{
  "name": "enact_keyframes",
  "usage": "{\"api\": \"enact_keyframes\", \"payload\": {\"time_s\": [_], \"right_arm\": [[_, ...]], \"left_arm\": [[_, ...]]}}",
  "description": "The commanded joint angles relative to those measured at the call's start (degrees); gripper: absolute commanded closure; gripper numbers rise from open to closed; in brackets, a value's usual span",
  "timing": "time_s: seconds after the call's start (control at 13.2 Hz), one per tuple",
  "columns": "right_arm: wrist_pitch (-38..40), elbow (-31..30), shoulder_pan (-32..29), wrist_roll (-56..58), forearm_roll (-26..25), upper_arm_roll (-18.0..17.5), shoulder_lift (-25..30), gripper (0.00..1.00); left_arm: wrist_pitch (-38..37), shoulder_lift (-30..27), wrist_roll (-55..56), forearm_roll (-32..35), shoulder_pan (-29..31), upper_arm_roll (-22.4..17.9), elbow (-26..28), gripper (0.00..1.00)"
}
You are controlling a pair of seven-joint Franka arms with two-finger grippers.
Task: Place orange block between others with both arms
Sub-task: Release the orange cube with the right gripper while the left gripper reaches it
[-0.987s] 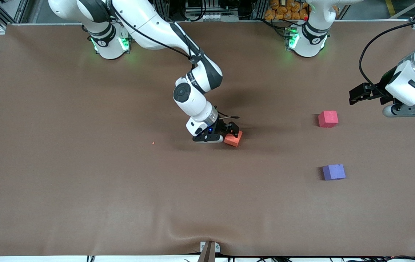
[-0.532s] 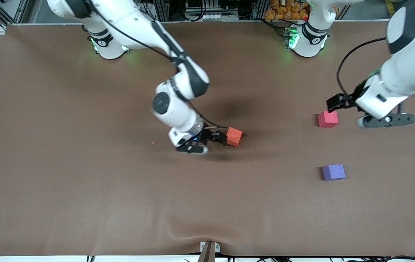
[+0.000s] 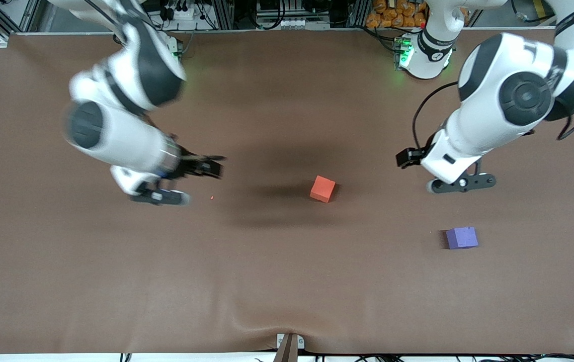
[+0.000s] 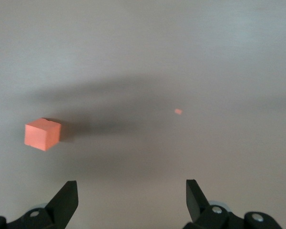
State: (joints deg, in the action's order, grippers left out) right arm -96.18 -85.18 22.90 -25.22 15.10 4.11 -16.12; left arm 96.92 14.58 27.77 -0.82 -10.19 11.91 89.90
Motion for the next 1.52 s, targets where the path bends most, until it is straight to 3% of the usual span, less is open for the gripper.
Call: {"api": "enact_keyframes", "payload": {"time_s": [0.0,0.23,0.53,0.91,1.44], "right_arm": [[6.24,-1.23,-6.88,0.87,-3.14,-1.74,6.53,0.0],[14.33,-0.17,-14.61,14.02,-6.57,-1.74,10.23,0.0],[16.2,-0.17,-21.57,29.67,-10.78,-1.21,11.46,0.0],[13.23,-0.78,-21.93,34.45,-12.55,1.6,11.03,0.0],[11.37,-0.26,-21.75,34.81,-15.9,1.52,10.76,0.0]], "left_arm": [[1.95,2.47,3.25,-0.05,-1.5,-0.04,-1.66,0.0],[6.68,6.24,8.07,-0.05,-5.18,-0.13,-1.66,0.0],[13.1,12.04,17.03,0.9,-10.54,-0.22,-2.1,0.0],[15.31,22.32,25.48,2.49,-17.13,-0.83,-10.09,0.0],[19.89,27.96,31.46,11.8,-21.36,-0.66,-9.66,0.0]]}}
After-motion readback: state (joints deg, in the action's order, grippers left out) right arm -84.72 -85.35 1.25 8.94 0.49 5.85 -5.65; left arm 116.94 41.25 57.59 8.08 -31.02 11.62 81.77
